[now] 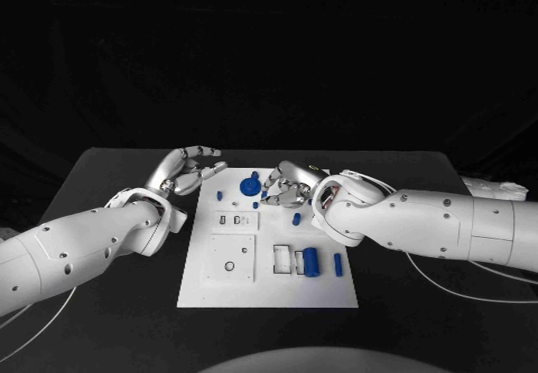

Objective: Assemble the parts on the task board

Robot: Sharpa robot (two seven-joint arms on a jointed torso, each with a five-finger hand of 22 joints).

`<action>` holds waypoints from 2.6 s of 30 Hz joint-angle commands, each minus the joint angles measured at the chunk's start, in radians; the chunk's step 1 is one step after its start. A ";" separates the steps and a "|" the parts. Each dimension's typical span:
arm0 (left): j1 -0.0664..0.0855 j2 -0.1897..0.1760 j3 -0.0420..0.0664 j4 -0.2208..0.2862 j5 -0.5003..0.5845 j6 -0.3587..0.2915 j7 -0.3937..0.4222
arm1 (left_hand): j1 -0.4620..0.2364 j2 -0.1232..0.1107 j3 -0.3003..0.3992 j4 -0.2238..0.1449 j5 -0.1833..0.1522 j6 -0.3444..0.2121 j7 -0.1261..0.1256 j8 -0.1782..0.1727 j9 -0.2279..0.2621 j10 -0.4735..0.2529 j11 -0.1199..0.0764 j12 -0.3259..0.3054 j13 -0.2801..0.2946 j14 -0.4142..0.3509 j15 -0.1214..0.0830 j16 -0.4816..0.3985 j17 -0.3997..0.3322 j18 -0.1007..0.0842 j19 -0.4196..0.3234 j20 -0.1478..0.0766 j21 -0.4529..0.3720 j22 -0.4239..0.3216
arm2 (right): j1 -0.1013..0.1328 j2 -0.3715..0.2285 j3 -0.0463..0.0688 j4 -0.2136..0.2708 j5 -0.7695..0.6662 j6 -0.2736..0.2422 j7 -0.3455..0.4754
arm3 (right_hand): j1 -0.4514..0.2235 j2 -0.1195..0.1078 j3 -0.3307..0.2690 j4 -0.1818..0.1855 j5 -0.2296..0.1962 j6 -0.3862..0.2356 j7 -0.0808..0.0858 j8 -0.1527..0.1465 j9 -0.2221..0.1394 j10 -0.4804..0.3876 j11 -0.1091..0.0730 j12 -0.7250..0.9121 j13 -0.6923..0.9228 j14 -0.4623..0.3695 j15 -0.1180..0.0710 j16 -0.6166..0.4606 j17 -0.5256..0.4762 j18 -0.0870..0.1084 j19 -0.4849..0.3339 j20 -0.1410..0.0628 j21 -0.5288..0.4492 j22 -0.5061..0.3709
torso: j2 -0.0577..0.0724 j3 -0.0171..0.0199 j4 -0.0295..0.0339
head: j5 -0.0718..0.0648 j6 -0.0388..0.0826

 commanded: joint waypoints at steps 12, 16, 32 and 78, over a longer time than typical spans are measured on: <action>0.000 0.004 0.001 0.003 -0.002 0.006 0.011 | 0.005 0.001 -0.005 -0.002 0.005 0.006 0.025 -0.003 -0.001 0.106 -0.007 0.002 0.263 0.102 -0.008 0.003 0.263 -0.002 0.076 -0.007 -0.003 0.246 | -0.019 0.075 0.000 -0.018 -0.048 0.132 -0.078 | -0.005 -0.009 -0.006 -0.002 -0.010 -0.009 0.009 -0.013 -0.006 0.105 0.012 0.004 0.263 0.106 0.014 0.004 0.263 -0.007 0.105 0.011 0.004 0.263 | 0.001 -0.0001 -0.0015 | -0.001 -0.006; 0.001 0.004 0.001 0.002 -0.002 0.006 0.010 | 0.005 0.001 -0.005 -0.002 0.005 0.006 0.025 -0.003 -0.001 0.106 -0.007 0.002 0.263 0.102 -0.008 0.003 0.263 -0.002 0.076 -0.007 -0.003 0.246 | -0.020 0.079 0.000 -0.017 -0.063 0.146 -0.098 | -0.004 -0.008 -0.005 -0.002 -0.010 -0.008 0.009 -0.013 -0.006 0.105 0.013 0.004 0.263 0.106 0.014 0.004 0.263 -0.007 0.105 0.012 0.004 0.263 | 0.002 0.0006 -0.0017 | 0.000 -0.008; 0.001 0.003 0.001 0.004 -0.002 0.007 0.010 | 0.005 0.001 -0.005 -0.002 0.005 0.006 0.025 -0.003 -0.001 0.106 -0.007 0.002 0.263 0.102 -0.008 0.003 0.263 -0.002 0.076 -0.007 -0.003 0.246 | -0.041 0.108 0.000 -0.043 -0.128 0.124 -0.126 | -0.001 -0.006 -0.003 -0.003 -0.009 -0.008 0.009 -0.014 -0.007 0.105 0.013 0.004 0.263 0.106 0.015 0.004 0.263 -0.007 0.105 0.013 0.004 0.263 | 0.001 -0.0006 0.0001 | -0.001 -0.013; 0.001 -0.004 0.001 0.003 -0.002 0.004 0.010 | 0.009 0.004 -0.007 -0.002 0.006 0.011 0.024 -0.005 0.000 0.106 -0.008 0.002 0.263 0.102 -0.008 0.003 0.263 -0.001 0.075 -0.008 -0.003 0.245 | -0.049 0.110 0.000 -0.057 -0.082 0.139 -0.114 | 0.000 -0.022 -0.002 -0.011 -0.020 -0.082 0.011 -0.023 -0.033 0.105 0.016 0.004 0.263 0.106 0.018 0.004 0.263 -0.007 0.105 0.026 0.004 0.263 | 0.000 -0.0001 -0.0002 | -0.007 -0.018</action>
